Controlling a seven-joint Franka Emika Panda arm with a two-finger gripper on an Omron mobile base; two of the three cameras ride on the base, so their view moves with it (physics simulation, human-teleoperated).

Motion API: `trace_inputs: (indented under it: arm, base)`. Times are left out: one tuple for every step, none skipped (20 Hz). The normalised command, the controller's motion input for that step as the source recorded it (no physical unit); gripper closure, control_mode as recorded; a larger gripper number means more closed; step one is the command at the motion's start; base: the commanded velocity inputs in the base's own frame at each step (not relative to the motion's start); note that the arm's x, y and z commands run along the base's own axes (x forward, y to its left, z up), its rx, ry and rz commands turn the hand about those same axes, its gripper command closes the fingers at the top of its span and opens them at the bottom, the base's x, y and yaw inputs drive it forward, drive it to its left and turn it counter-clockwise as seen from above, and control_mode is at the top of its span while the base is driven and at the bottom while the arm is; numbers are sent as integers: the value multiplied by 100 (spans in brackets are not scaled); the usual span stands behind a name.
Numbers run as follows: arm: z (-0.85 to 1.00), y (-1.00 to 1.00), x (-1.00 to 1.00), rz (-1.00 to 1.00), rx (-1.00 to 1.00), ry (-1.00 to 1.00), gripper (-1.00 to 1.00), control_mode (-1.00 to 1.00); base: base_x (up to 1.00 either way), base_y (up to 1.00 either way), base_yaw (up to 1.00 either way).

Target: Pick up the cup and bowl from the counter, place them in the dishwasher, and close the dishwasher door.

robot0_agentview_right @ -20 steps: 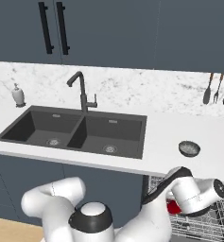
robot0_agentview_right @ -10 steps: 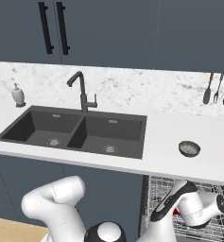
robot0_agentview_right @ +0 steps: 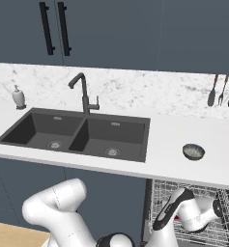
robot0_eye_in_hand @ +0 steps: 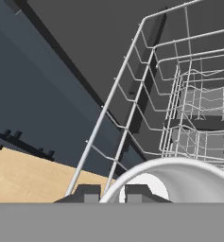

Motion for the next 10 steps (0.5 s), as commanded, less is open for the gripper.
trace_inputs:
  arm:
    - [-54,0,28,0,0,0,100,-100]
    - [-54,0,25,0,0,0,100,-100]
    - [-52,0,25,0,0,1,100,-100]
    - [-49,0,19,0,0,1,100,-100]
    - [-46,0,8,0,0,0,100,-100]
    - [-45,0,3,0,0,0,100,-100]
    - [-37,0,0,0,0,1,100,-100]
    - [-32,-1,0,0,0,4,100,-100]
    - [-28,-1,0,0,0,6,100,-100]
    - [-23,-1,0,0,0,8,100,-100]
  base:
    - [0,0,0]
    - [0,0,0]
    - [0,0,0]
    - [0,0,0]
    - [0,0,0]
    - [0,0,0]
    - [0,0,0]
    - [0,0,0]
    - [0,0,0]
    - [0,0,0]
